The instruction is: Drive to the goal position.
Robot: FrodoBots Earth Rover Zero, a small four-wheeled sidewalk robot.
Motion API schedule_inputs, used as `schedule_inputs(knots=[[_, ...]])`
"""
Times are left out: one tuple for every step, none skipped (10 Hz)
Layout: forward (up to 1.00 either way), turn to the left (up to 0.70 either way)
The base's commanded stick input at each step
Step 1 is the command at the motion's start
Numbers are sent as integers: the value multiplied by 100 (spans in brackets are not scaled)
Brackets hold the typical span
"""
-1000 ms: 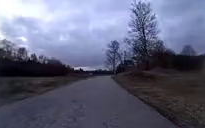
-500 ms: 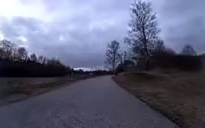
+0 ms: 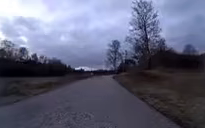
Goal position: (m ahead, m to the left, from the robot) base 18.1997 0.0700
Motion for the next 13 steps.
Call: schedule_inputs(knots=[[50, 2], [50, 0], [50, 0], [50, 0], [50, 0], [50, 0], [50, 0], [50, 0], [50, 0], [50, 0], [50, 0], [50, 0], [50, 0]])
